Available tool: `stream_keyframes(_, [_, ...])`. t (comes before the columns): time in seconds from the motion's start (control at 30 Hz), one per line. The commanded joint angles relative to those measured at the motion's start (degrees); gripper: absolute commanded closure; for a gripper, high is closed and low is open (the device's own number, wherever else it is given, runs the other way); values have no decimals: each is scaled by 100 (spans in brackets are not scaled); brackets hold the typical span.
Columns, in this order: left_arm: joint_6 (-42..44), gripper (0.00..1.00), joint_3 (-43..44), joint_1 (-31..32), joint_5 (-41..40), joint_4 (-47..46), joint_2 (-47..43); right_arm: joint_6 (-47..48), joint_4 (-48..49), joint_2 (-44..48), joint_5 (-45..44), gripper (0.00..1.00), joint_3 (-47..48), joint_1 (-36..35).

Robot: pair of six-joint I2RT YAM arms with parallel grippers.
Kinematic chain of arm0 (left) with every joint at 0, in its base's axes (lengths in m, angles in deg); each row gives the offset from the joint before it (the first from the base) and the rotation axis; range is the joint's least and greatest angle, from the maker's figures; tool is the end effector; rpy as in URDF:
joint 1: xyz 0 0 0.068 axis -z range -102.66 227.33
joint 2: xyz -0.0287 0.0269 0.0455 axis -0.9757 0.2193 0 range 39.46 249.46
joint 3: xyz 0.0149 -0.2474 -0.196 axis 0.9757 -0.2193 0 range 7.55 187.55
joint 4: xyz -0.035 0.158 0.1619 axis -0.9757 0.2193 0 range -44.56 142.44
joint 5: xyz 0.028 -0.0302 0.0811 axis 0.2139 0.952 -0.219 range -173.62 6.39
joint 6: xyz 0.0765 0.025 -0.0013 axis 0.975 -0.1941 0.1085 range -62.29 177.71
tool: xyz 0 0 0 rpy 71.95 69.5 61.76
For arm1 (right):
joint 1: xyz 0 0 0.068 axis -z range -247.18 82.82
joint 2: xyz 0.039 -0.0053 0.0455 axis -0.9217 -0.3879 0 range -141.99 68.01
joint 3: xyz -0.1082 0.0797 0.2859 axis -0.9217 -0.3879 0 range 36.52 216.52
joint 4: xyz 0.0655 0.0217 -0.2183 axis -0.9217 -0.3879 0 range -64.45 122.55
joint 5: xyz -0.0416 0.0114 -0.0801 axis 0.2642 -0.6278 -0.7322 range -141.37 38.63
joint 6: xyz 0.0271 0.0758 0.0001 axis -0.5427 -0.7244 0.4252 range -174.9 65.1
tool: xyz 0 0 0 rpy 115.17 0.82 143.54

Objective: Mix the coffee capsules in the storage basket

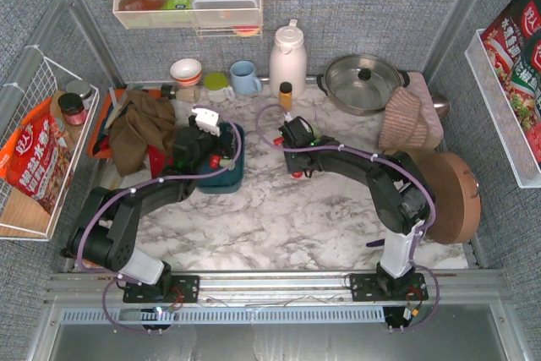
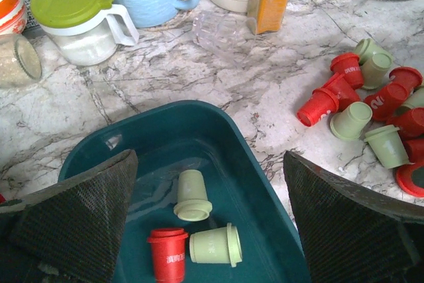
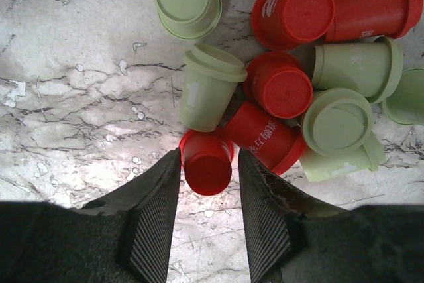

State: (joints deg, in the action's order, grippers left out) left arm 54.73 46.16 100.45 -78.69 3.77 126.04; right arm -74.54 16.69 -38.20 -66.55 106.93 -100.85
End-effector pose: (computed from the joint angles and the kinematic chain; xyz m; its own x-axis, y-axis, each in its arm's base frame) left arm 0.3004 -0.1348 0.2899 -0.1251 -0.0027 -0.9921 0.4639 0.8838 -0.0609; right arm 0.3423 0.2061 0.2247 -0.7491 -0.1093 -0.6534 -0.1572 0.9875 0.0150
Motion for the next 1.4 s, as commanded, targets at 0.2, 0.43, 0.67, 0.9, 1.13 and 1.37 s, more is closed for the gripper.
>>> stream_keyframes(0.2, [525,1,-16,140,590,-162,23,71,246,441,236,79,-293,10])
stream_keyframes(0.43, [1647,1,-183,637,1785,-214,-52,123,1829,2274,1326,81,-1712,10])
stream_keyframes(0.67, [2074,1,-757,992,3039,-1189,-155,-110,3400,3784,2123,81,-2892,5])
stream_keyframes(0.9, [1721,1,-838,1138,4089,-1725,4,-471,4185,3933,2745,81,-3184,-8])
stream_keyframes(1.13, [1488,1,-967,1315,3979,-2282,26,-810,4594,3593,3186,81,-3151,-51])
stream_keyframes(1.37, [1447,1,-1060,1342,3760,-2505,-68,-936,4779,3279,3451,81,-3089,-121])
